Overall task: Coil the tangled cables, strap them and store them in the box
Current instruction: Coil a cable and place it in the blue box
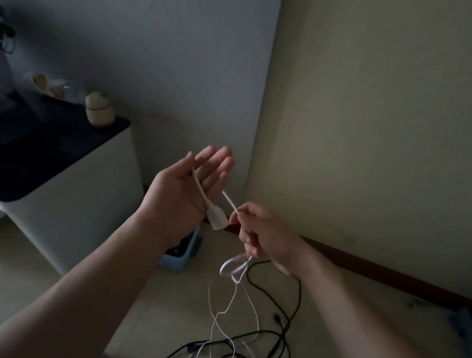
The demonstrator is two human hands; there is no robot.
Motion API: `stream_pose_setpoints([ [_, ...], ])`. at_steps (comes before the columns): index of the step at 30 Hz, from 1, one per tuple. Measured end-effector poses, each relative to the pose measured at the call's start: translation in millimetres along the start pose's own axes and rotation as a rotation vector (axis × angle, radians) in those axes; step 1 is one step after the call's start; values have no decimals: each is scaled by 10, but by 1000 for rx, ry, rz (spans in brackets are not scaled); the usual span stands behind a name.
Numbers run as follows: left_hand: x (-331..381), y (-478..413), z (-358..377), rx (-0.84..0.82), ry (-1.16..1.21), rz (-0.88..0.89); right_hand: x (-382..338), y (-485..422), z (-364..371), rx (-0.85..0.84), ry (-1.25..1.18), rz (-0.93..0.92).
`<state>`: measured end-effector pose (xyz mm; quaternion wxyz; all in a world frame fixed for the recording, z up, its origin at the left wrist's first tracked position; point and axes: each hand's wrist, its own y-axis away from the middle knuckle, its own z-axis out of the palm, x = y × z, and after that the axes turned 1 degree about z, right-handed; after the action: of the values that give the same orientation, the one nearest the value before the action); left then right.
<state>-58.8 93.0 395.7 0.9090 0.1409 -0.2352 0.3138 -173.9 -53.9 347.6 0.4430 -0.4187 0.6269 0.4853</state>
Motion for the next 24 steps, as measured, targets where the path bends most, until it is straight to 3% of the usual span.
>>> stream_pose_setpoints([
  [3, -1, -51, -49, 74, -60, 106, -30, 32, 120, -26, 194, -16],
  [5, 17, -82, -82, 171, -223, 201, -51, 63, 194, -10, 282, -52],
  [8, 46, -119, -123, 279, -453, 312, -82, 64, 240, 132, 469, -113],
  [10, 47, -125, -124, 314, -485, 339, -79, 49, 232, 162, 386, -96],
  [13, 78, -143, -149, 399, -444, 423, -38, 53, 179, 33, 75, 27],
  [16, 213, -142, -249, 443, -487, 563, 6, 106, 79, -46, 153, 113],
  [21, 218, -101, -377, 241, -918, 646, -12, 126, 65, -11, 138, -4],
  [24, 57, -97, -465, 203, -1430, 689, -153, 166, 108, -15, 111, -162],
])
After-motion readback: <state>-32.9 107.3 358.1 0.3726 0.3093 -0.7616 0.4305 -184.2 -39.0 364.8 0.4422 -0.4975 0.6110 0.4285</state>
